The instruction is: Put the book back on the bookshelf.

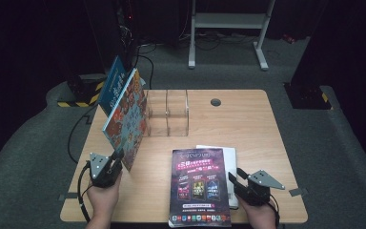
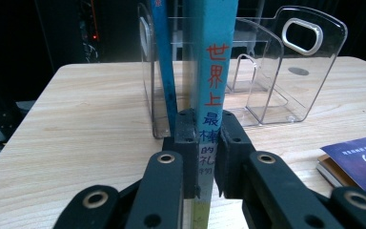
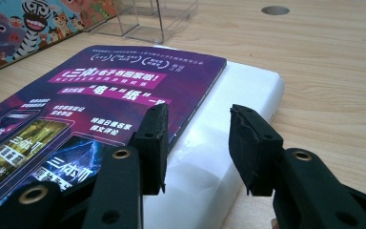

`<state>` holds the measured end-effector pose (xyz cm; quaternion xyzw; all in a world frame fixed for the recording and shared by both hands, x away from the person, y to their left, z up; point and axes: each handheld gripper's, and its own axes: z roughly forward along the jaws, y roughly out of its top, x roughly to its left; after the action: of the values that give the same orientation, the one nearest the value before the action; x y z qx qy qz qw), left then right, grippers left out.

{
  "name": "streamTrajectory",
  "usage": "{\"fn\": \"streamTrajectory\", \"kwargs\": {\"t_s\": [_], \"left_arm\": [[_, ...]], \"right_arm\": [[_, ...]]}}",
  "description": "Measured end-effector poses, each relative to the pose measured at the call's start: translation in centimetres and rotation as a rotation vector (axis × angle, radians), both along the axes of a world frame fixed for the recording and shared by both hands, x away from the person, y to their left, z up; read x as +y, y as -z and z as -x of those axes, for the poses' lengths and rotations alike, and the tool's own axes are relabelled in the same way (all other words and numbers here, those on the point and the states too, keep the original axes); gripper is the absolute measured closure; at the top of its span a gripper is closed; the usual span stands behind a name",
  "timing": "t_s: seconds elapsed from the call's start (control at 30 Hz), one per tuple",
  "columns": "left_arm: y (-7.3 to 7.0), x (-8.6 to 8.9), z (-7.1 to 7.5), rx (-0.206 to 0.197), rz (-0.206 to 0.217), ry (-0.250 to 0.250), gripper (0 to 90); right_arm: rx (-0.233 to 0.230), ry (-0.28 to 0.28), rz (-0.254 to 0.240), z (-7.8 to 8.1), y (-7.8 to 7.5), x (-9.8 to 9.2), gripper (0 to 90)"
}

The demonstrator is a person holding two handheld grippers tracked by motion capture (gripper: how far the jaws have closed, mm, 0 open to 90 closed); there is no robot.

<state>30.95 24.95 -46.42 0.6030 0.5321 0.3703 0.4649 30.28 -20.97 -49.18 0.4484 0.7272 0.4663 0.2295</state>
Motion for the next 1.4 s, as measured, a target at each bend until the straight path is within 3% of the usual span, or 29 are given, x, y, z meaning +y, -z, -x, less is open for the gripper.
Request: {"fn": "streamTrajectory", "kwargs": {"t_s": [0.87, 1.4], "left_arm": [[-0.1, -0.6, -1.2, -0.007, 0.016, -0.019, 81.1], [-0.2, -0.8, -1.9, -0.001, -0.002, -0.018, 81.0]], "right_arm": [[0.002, 0.001, -0.003, 0.0, 0.0, 0.0, 58.3], [0.006, -0.002, -0.002, -0.1, 0.1, 0.0, 58.6]]}}
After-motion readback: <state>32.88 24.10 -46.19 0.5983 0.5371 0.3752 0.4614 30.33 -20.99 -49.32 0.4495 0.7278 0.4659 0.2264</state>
